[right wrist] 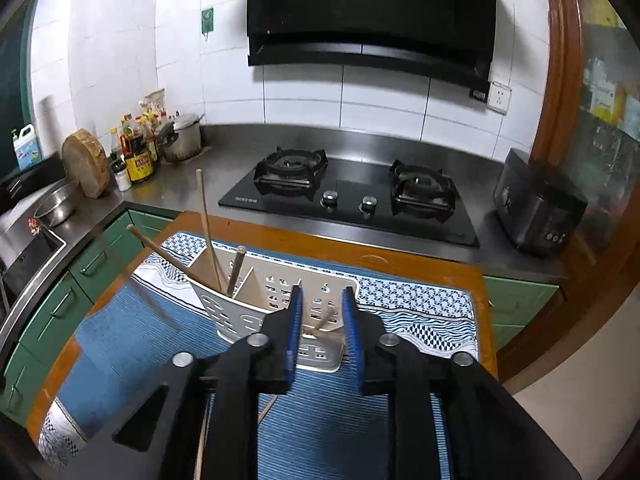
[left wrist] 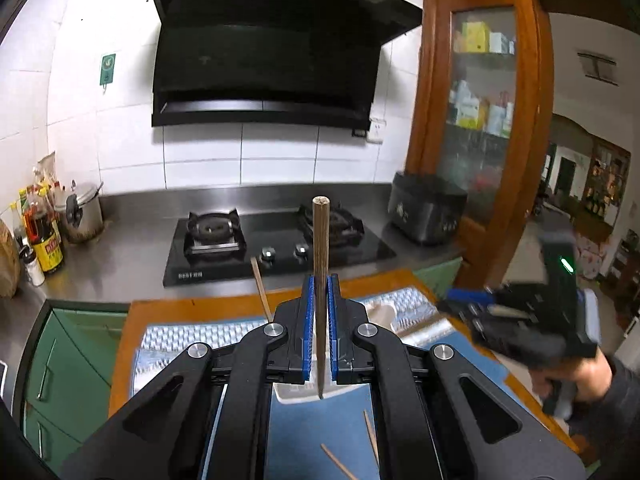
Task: Organize utensils
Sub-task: 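Lower both chopsticks into the white holder and open both tools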
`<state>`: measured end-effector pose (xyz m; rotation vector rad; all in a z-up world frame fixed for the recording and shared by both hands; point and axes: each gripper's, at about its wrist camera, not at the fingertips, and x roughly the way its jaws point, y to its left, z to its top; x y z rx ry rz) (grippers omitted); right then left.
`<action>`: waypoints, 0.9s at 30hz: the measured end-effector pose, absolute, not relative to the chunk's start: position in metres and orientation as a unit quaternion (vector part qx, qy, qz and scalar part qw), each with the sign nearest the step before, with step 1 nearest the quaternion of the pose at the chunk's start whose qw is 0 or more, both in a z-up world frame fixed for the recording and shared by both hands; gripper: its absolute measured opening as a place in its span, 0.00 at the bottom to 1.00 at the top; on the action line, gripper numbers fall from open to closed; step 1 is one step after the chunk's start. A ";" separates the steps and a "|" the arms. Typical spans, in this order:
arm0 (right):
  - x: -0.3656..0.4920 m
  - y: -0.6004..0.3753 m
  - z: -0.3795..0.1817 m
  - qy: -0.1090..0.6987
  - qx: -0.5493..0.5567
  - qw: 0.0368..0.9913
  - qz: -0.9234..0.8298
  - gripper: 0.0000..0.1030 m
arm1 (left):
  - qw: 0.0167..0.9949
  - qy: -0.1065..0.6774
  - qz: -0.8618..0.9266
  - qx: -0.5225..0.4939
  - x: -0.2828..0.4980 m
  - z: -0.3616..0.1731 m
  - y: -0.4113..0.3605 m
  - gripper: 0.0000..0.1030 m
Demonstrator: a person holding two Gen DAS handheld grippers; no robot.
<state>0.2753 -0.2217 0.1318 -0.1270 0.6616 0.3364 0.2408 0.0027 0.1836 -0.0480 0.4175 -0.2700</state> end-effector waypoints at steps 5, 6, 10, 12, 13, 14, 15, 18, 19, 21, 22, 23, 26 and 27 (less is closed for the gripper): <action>0.247 -0.224 0.132 0.301 -0.073 0.933 0.181 0.24 | 0.973 0.197 -0.120 -0.028 0.268 0.190 0.000 0.04; 0.241 -0.224 0.130 0.299 -0.080 0.933 0.184 0.24 | 0.973 0.195 -0.118 -0.030 0.272 0.191 0.000 0.04; 0.221 -0.222 0.118 0.297 -0.084 0.930 0.200 0.25 | 0.975 0.187 -0.111 -0.043 0.287 0.190 0.001 0.04; 0.215 -0.221 0.109 0.304 -0.081 0.927 0.206 0.25 | 0.976 0.184 -0.105 -0.046 0.292 0.186 0.002 0.04; 0.212 -0.221 0.103 0.310 -0.080 0.924 0.210 0.25 | 0.977 0.183 -0.102 -0.045 0.294 0.183 0.001 0.05; 0.210 -0.220 0.098 0.315 -0.077 0.922 0.214 0.25 | 0.977 0.185 -0.100 -0.045 0.296 0.180 0.001 0.05; 0.206 -0.219 0.090 0.324 -0.071 0.918 0.219 0.25 | 0.976 0.188 -0.101 -0.045 0.298 0.175 0.001 0.05; 0.196 -0.216 0.067 0.347 -0.055 0.908 0.228 0.25 | 0.973 0.201 -0.102 -0.044 0.304 0.161 0.000 0.05; 0.192 -0.215 0.060 0.353 -0.051 0.905 0.231 0.25 | 0.971 0.209 -0.104 -0.045 0.307 0.156 -0.001 0.05; 0.183 -0.213 0.041 0.373 -0.042 0.897 0.235 0.25 | 0.969 0.217 -0.105 -0.046 0.311 0.149 -0.001 0.05; 0.181 -0.212 0.035 0.379 -0.040 0.894 0.236 0.25 | 0.968 0.223 -0.105 -0.047 0.313 0.145 -0.002 0.06; 0.176 -0.212 0.026 0.387 -0.035 0.891 0.237 0.25 | 0.967 0.227 -0.107 -0.047 0.314 0.142 -0.002 0.06; 0.165 -0.212 0.005 0.406 -0.024 0.882 0.236 0.25 | 0.965 0.232 -0.108 -0.048 0.316 0.137 -0.003 0.09; 0.162 -0.212 -0.001 0.412 -0.021 0.880 0.236 0.25 | 0.965 0.233 -0.109 -0.048 0.316 0.136 -0.003 0.09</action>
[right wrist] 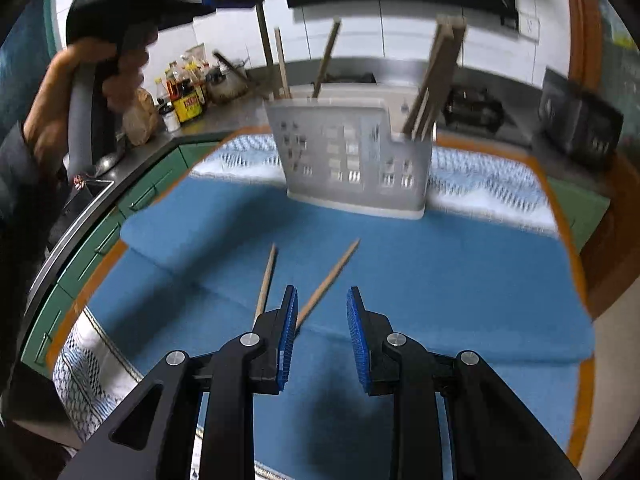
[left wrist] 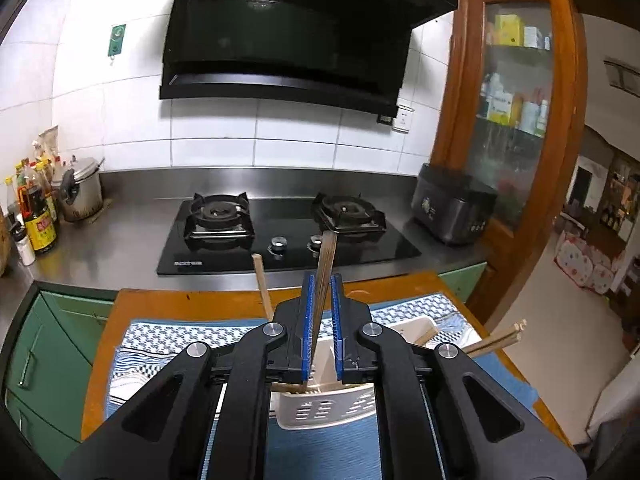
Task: Organize utensils
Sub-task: 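Lower both chopsticks into the white holder and open both tools, then grasp the last chopstick with the right tool while the left tool grasps another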
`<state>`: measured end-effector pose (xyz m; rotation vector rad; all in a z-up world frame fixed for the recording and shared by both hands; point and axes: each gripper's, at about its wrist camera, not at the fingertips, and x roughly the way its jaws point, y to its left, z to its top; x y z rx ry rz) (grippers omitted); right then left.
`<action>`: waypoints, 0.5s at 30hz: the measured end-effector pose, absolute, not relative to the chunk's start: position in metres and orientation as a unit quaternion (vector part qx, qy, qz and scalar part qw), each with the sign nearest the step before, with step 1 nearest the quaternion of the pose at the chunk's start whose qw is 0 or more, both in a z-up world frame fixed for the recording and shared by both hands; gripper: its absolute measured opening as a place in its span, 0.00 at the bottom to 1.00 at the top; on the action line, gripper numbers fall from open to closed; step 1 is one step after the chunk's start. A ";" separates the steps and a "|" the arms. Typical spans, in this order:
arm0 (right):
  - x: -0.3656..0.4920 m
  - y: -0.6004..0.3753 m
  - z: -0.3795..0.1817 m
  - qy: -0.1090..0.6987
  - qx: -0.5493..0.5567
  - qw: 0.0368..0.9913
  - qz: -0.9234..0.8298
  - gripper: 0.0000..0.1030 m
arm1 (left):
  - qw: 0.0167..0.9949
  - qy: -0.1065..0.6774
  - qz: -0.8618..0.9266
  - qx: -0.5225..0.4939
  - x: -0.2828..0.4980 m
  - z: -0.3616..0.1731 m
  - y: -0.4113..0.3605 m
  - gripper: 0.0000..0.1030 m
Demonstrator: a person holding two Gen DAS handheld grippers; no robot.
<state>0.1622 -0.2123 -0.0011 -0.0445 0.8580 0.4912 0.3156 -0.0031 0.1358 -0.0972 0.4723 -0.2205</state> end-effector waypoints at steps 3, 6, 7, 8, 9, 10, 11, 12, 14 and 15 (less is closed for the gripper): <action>0.155 -0.212 -0.015 0.427 -0.008 0.873 0.235 0.23 | 0.967 0.226 -0.105 -0.046 0.309 0.138 -0.003 0.25; 0.145 -0.209 -0.026 0.437 0.011 0.867 0.239 0.21 | 0.969 0.218 -0.106 -0.048 0.295 0.144 -0.001 0.29; 0.141 -0.207 -0.030 0.440 0.016 0.865 0.241 0.19 | 0.970 0.213 -0.104 -0.046 0.288 0.146 0.000 0.33; 0.139 -0.205 -0.032 0.443 0.020 0.863 0.243 0.18 | 0.972 0.208 -0.103 -0.045 0.281 0.148 0.001 0.35; 0.136 -0.202 -0.036 0.446 0.026 0.860 0.245 0.18 | 0.972 0.203 -0.106 -0.044 0.271 0.149 0.003 0.35; 0.134 -0.200 -0.038 0.449 0.034 0.858 0.246 0.17 | 0.973 0.201 -0.105 -0.044 0.262 0.149 0.005 0.35; 0.133 -0.199 -0.040 0.451 0.041 0.857 0.247 0.17 | 0.973 0.200 -0.105 -0.045 0.254 0.148 0.007 0.35; 0.132 -0.196 -0.042 0.454 0.048 0.854 0.249 0.17 | 0.973 0.201 -0.105 -0.046 0.248 0.147 0.009 0.35; 0.130 -0.190 -0.049 0.460 0.061 0.851 0.248 0.15 | 0.973 0.203 -0.101 -0.047 0.228 0.141 0.015 0.36; 0.130 -0.189 -0.051 0.462 0.066 0.849 0.247 0.15 | 0.972 0.206 -0.100 -0.047 0.218 0.137 0.019 0.37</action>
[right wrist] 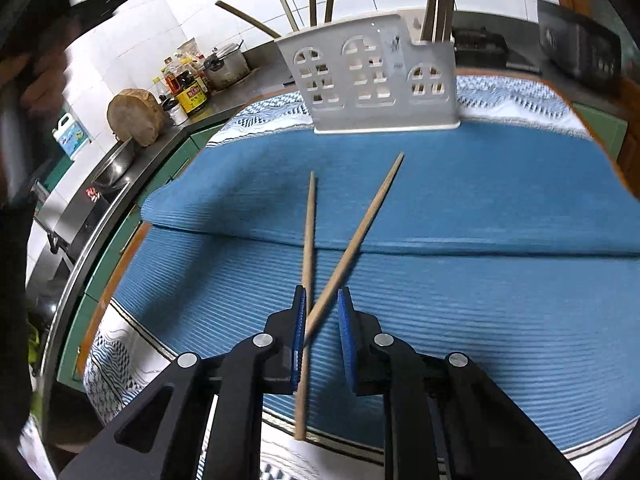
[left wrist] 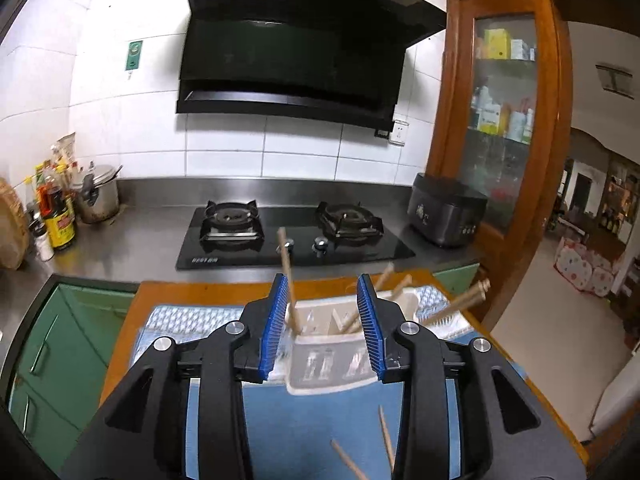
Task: Organize utensils
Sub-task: 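Grasp the last chopstick with the right tool while the left tool grasps another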
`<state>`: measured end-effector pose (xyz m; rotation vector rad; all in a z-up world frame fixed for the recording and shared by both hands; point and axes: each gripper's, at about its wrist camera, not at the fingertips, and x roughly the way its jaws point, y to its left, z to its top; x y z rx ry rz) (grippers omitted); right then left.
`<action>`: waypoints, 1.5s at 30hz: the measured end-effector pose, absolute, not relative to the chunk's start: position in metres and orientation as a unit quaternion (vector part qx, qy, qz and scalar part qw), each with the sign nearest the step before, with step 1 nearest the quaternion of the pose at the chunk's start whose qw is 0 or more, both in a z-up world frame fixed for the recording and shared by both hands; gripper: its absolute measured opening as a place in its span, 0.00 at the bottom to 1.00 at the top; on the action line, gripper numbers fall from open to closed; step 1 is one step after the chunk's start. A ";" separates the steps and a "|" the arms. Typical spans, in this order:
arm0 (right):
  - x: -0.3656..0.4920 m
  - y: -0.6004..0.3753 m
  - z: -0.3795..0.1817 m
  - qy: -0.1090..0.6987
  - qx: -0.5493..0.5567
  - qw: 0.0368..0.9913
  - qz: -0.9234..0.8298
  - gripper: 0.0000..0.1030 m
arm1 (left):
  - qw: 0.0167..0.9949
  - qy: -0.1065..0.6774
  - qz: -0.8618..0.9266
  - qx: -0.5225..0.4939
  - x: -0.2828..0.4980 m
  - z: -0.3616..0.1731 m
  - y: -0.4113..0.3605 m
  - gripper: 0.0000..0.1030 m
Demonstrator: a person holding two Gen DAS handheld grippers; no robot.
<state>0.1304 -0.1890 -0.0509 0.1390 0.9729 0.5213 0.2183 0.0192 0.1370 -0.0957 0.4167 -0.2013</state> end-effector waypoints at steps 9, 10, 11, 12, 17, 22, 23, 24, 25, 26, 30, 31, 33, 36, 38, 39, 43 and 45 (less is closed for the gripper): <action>0.138 -0.190 -0.071 0.480 0.148 0.837 0.215 0.15 | 0.969 0.236 -0.059 -0.052 0.150 0.091 0.055 0.37; 0.139 -0.190 -0.074 0.483 0.157 0.834 0.214 0.15 | 0.968 0.241 -0.053 -0.053 0.142 0.083 0.060 0.37; 0.141 -0.191 -0.075 0.484 0.162 0.833 0.211 0.15 | 0.967 0.245 -0.048 -0.053 0.138 0.079 0.063 0.37; 0.142 -0.191 -0.076 0.486 0.166 0.833 0.206 0.15 | 0.966 0.248 -0.044 -0.056 0.131 0.074 0.066 0.37; 0.145 -0.190 -0.080 0.492 0.192 0.826 0.196 0.15 | 0.961 0.263 -0.033 -0.080 0.109 0.052 0.079 0.47; 0.146 -0.187 -0.087 0.502 0.196 0.822 0.183 0.13 | 0.959 0.271 -0.027 -0.080 0.094 0.035 0.080 0.47; 0.147 -0.187 -0.088 0.504 0.198 0.821 0.181 0.12 | 0.958 0.273 -0.027 -0.084 0.092 0.032 0.080 0.47; 0.147 -0.186 -0.089 0.506 0.198 0.820 0.179 0.12 | 0.957 0.275 -0.028 -0.089 0.090 0.030 0.081 0.47; 0.148 -0.186 -0.090 0.507 0.198 0.820 0.176 0.12 | 0.955 0.278 -0.028 -0.096 0.088 0.026 0.082 0.47; 0.149 -0.184 -0.090 0.507 0.196 0.822 0.172 0.10 | 0.954 0.280 -0.028 -0.101 0.085 0.024 0.083 0.47; 0.150 -0.185 -0.090 0.506 0.192 0.824 0.166 0.07 | 0.949 0.293 -0.031 -0.115 0.079 0.010 0.082 0.47; 0.149 -0.185 -0.090 0.506 0.188 0.825 0.166 0.07 | 0.947 0.297 -0.032 -0.119 0.078 0.007 0.081 0.47; 0.149 -0.185 -0.089 0.502 0.179 0.830 0.163 0.07 | 0.944 0.304 -0.032 -0.121 0.076 0.002 0.078 0.47; 0.145 -0.190 -0.083 0.493 0.164 0.839 0.163 0.07 | 0.941 0.315 -0.041 -0.120 0.071 -0.005 0.069 0.47; 0.142 -0.194 -0.079 0.488 0.154 0.843 0.164 0.07 | 0.937 0.325 -0.051 -0.120 0.068 -0.012 0.059 0.47; 0.140 -0.196 -0.076 0.484 0.145 0.847 0.164 0.07 | 0.935 0.329 -0.056 -0.119 0.066 -0.015 0.052 0.47; 0.129 -0.208 -0.065 0.466 0.130 0.859 0.165 0.07 | 0.926 0.350 -0.073 -0.125 0.062 -0.029 0.026 0.45; 0.124 -0.215 -0.059 0.457 0.123 0.865 0.165 0.07 | 0.920 0.361 -0.079 -0.134 0.063 -0.037 0.016 0.45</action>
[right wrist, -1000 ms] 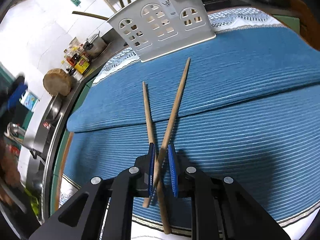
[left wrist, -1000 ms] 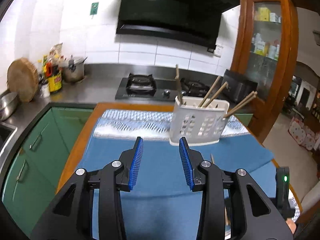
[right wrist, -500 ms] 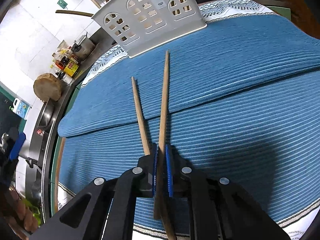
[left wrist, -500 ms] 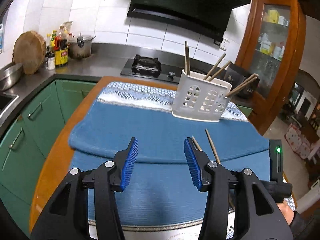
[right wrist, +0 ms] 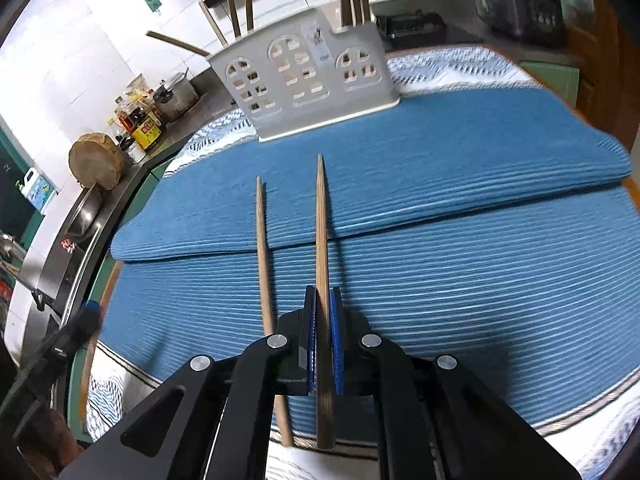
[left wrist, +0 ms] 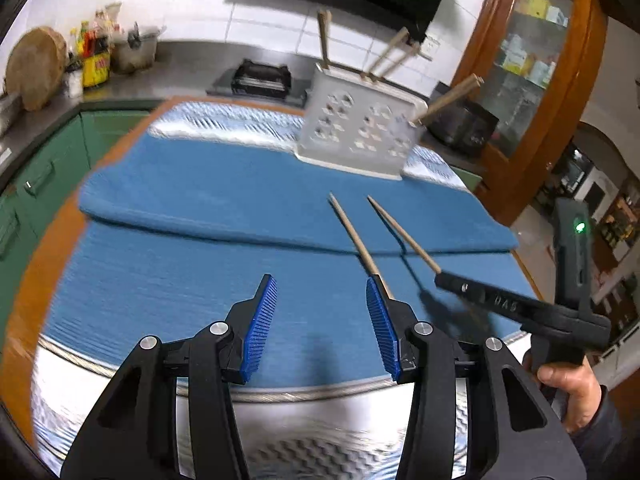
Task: Organize utensils
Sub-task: 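Grasp the last chopstick with the right tool while the left tool grasps another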
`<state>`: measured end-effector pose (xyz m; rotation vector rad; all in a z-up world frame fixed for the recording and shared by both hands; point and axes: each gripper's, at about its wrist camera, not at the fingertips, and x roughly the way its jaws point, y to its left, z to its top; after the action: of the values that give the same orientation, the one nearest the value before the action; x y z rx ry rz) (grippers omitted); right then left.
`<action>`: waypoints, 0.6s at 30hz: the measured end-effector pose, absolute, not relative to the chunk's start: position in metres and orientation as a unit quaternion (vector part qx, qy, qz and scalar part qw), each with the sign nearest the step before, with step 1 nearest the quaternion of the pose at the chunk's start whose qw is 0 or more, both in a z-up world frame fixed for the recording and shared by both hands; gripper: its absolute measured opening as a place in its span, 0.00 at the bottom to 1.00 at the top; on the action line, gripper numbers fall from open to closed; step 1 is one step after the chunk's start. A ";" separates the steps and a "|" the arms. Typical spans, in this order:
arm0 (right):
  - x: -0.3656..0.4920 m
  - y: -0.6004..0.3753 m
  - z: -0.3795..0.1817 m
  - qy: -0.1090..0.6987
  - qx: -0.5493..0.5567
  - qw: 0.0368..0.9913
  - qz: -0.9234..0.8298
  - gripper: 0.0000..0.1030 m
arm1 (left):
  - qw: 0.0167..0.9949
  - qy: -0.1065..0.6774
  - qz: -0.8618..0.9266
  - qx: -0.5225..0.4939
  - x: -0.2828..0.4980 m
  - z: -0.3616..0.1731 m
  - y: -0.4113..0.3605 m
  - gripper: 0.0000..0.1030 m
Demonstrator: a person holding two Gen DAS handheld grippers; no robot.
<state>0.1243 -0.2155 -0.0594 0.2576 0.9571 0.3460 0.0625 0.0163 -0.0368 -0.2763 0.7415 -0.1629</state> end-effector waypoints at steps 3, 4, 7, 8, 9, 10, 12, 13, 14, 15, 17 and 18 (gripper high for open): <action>0.115 -0.229 -0.053 0.444 0.116 0.872 0.168 0.06 | 0.910 0.378 -0.093 -0.143 0.064 -0.047 -0.002 0.45; 0.112 -0.233 -0.051 0.440 0.113 0.875 0.169 0.06 | 0.908 0.382 -0.097 -0.143 0.065 -0.050 -0.011 0.44; 0.105 -0.240 -0.045 0.431 0.107 0.879 0.172 0.06 | 0.904 0.392 -0.105 -0.134 0.068 -0.057 -0.034 0.42; 0.102 -0.244 -0.043 0.427 0.105 0.881 0.175 0.06 | 0.903 0.395 -0.105 -0.132 0.069 -0.059 -0.040 0.41; 0.099 -0.248 -0.041 0.424 0.104 0.882 0.177 0.06 | 0.902 0.398 -0.106 -0.132 0.071 -0.061 -0.045 0.40; 0.097 -0.251 -0.039 0.420 0.106 0.883 0.179 0.06 | 0.899 0.404 -0.107 -0.134 0.073 -0.065 -0.052 0.40; 0.094 -0.255 -0.037 0.415 0.109 0.885 0.183 0.06 | 0.896 0.410 -0.108 -0.134 0.078 -0.071 -0.060 0.36; 0.092 -0.257 -0.035 0.413 0.110 0.885 0.184 0.06 | 0.895 0.413 -0.106 -0.133 0.080 -0.073 -0.064 0.30; 0.090 -0.260 -0.034 0.408 0.109 0.888 0.184 0.06 | 0.893 0.416 -0.105 -0.131 0.083 -0.076 -0.068 0.27; 0.089 -0.262 -0.032 0.405 0.108 0.889 0.185 0.06 | 0.892 0.420 -0.104 -0.129 0.086 -0.079 -0.071 0.26; 0.087 -0.265 -0.030 0.400 0.109 0.891 0.187 0.06 | 0.889 0.426 -0.101 -0.130 0.092 -0.084 -0.075 0.21; 0.087 -0.266 -0.029 0.397 0.109 0.892 0.188 0.06 | 0.889 0.429 -0.099 -0.130 0.095 -0.085 -0.076 0.20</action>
<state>0.0867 -0.2663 -0.0292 0.2271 0.8248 0.3898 0.0953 -0.0761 -0.0851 -0.2700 0.8904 -0.2053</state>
